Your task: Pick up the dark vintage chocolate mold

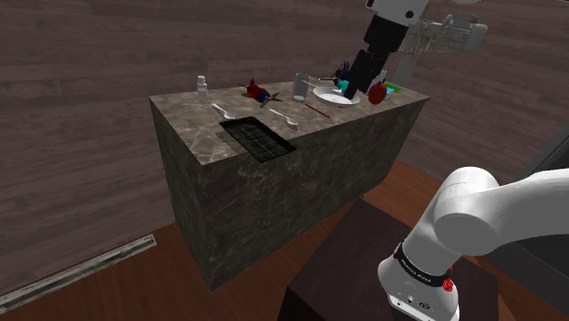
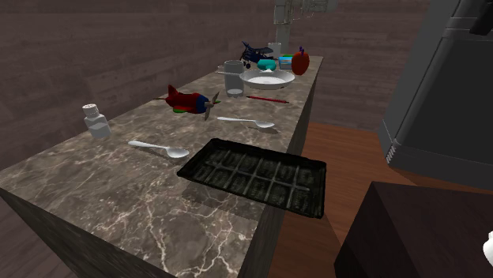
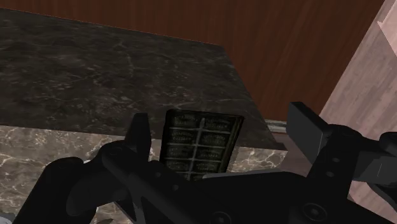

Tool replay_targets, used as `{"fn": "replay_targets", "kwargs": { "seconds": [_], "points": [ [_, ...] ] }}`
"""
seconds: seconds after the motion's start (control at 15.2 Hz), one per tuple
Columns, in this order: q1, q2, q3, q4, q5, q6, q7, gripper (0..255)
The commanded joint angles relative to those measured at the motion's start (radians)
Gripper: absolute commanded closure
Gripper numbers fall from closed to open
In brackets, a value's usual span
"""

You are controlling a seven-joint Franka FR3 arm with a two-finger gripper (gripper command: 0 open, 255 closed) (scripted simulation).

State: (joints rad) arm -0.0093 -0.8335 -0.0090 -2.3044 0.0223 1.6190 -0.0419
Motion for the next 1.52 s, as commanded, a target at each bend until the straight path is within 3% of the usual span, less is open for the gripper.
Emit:
{"fn": "replay_targets", "kwargs": {
  "seconds": [0.0, 0.73, 1.12, 1.45],
  "points": [
    [0.0, 0.0, 0.0, 0.0, 0.0, 0.0, 0.0, 0],
    [0.019, 0.371, -0.202, 0.042, 0.174, 0.241, -0.132, 0],
    [0.045, 0.614, -0.3, 0.129, 0.344, 0.306, -0.252, 0],
    [0.045, 0.838, -0.352, 0.24, 0.524, 0.303, -0.365, 0]
  ]
}}
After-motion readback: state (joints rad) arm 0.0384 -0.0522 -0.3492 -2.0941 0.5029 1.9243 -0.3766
